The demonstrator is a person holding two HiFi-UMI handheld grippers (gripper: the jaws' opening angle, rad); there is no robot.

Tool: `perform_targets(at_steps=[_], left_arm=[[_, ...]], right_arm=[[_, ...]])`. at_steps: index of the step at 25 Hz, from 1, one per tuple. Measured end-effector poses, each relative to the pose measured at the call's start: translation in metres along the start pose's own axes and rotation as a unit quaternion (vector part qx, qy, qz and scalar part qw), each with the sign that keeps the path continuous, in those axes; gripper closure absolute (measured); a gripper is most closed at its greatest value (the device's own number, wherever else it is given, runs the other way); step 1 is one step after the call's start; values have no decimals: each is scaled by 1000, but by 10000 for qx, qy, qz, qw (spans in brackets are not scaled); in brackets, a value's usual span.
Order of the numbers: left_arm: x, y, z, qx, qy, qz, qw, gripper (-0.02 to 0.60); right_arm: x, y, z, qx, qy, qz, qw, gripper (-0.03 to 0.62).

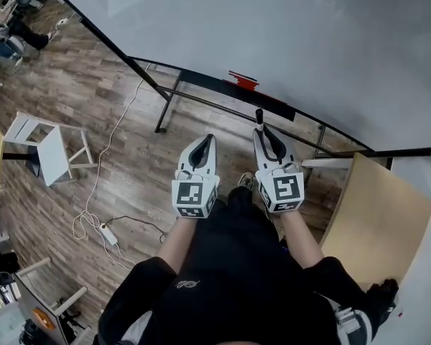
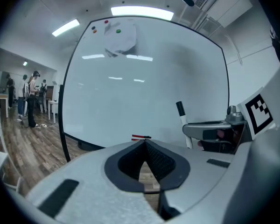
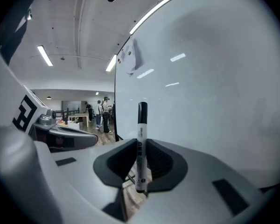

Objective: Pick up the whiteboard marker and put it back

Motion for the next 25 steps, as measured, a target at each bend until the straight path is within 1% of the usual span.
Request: perform_targets(at_steps=[3, 6, 10, 11, 14, 16, 18, 21, 23, 25], left_arm=[[17, -20, -10, -112, 94, 291, 9995, 575], [28, -34, -13, -237, 247, 475, 9983, 575], [30, -45, -9, -642, 482, 621, 9948, 575], [28, -47, -6, -659, 580, 644, 9941, 575], [19, -51, 10, -461, 949, 699, 9920, 575], [15, -53, 20, -450, 1192, 744, 9891, 575], [13, -52, 26, -459, 1334, 755, 9871, 575], [17, -49, 21, -522, 1301, 741, 9874, 575], [22, -47, 5, -552, 1131, 728, 9894, 575], [30, -46, -13, -501, 934, 738, 9916, 575]], right_arm=[[14, -19, -12, -56, 246, 368, 9990, 542], [28, -32, -23, 16, 435, 609, 9972, 542], [40, -38, -36, -14, 628, 749, 9952, 542], [43, -39, -37, 5, 688, 768, 9947, 542], [55, -45, -37, 109, 910, 829, 9923, 542], [62, -47, -36, 168, 1038, 839, 9909, 542], [65, -45, -35, 181, 1122, 829, 9901, 542], [62, -41, -39, 142, 1096, 786, 9908, 542], [54, -41, -49, 133, 975, 766, 9922, 542], [43, -43, -61, 156, 787, 760, 9939, 542]])
Point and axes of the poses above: the fingertips, and each gripper's own axes: x backward along the fingers, z to its right, y out of its underside, the point moved 6 cm from there along x, backward along the fingers, and after that the axes turned 4 degrees about -y, right-handed, at the moved point
